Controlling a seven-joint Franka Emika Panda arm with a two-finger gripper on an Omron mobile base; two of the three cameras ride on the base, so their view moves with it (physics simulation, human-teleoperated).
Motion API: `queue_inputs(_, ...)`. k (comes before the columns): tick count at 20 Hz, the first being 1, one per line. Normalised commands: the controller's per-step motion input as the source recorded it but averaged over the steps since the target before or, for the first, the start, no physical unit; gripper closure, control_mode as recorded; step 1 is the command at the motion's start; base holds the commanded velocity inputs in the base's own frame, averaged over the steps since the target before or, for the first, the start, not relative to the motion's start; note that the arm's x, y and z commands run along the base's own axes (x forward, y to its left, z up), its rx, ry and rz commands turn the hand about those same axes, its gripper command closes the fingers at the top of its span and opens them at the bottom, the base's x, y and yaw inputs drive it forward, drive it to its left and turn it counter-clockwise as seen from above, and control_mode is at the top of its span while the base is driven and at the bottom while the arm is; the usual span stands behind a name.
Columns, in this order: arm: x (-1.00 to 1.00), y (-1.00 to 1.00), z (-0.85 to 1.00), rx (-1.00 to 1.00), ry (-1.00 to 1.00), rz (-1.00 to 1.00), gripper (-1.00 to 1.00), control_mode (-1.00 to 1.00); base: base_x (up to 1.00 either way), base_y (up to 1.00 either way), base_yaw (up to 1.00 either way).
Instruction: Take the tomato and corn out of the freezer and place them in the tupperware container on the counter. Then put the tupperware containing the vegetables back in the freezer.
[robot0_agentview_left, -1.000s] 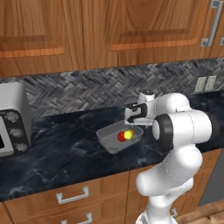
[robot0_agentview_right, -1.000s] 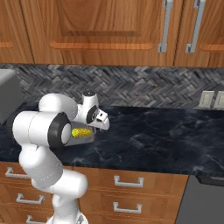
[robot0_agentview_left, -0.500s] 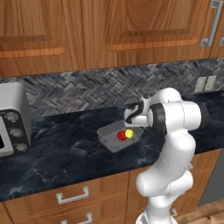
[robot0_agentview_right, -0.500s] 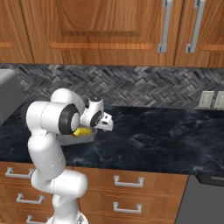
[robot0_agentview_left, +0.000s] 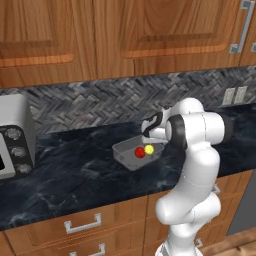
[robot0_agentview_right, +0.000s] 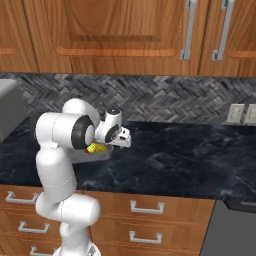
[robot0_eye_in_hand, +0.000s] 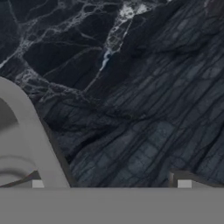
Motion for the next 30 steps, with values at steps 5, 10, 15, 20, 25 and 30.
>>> queue_inputs(5,-0.12,0.49,-0.44,0.02,0.0,0.0,1.0,-1.0,0.0,0.0,0.0)
queue_inputs(10,-0.49,0.49,-0.3,0.07,0.0,0.0,1.0,-1.0,0.0,0.0,0.0)
queue_inputs(15,-0.84,0.42,-0.25,0.1,0.0,-0.07,1.0,-1.0,0.0,0.0,0.0)
queue_inputs(20,-0.97,0.3,-0.42,0.02,0.0,-0.19,1.0,-1.0,0.0,0.0,0.0)
queue_inputs(25,-0.39,0.25,0.45,0.03,-0.09,-0.12,1.0,-1.0,0.0,0.0,0.0)
queue_inputs(30,-0.37,0.12,1.0,0.05,-0.03,-0.09,1.0,-1.0,0.0,0.0,0.0)
